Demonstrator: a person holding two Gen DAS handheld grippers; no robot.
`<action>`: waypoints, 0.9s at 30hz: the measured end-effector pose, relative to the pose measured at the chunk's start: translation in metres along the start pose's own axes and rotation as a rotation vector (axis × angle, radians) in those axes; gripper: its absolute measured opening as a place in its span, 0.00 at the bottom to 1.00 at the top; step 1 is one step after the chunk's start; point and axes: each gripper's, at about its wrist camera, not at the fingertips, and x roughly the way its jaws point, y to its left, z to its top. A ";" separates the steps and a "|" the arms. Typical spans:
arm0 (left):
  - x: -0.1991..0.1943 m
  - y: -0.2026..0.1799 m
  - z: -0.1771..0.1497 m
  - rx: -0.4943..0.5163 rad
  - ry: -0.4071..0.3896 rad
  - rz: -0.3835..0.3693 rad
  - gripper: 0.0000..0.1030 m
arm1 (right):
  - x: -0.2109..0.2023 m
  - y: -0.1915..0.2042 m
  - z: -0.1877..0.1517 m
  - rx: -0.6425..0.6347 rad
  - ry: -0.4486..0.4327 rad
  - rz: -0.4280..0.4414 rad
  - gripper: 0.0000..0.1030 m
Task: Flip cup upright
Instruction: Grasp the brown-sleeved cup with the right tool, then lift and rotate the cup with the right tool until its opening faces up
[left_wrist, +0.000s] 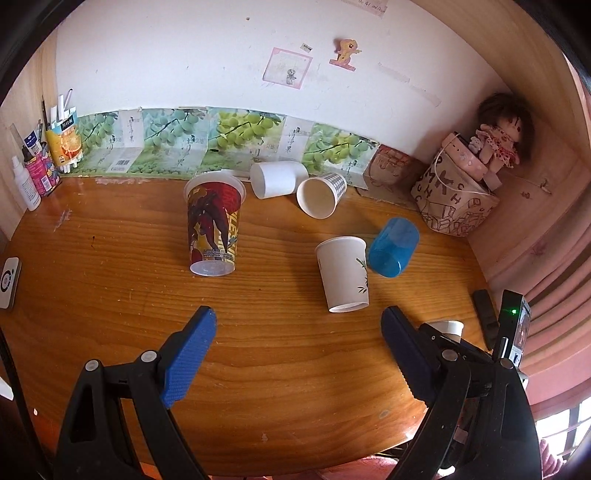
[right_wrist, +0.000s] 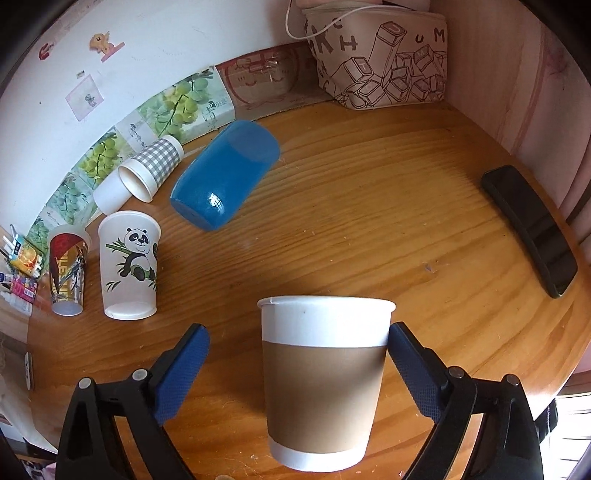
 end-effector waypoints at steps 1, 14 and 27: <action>0.000 0.000 0.000 -0.003 0.001 0.001 0.90 | 0.002 -0.001 0.001 0.005 0.008 0.004 0.91; -0.003 0.005 -0.006 -0.030 0.016 0.027 0.90 | 0.004 0.016 0.005 -0.101 0.012 0.018 0.67; -0.026 0.026 -0.014 -0.046 -0.013 0.020 0.90 | -0.027 0.056 -0.009 -0.192 -0.113 0.101 0.67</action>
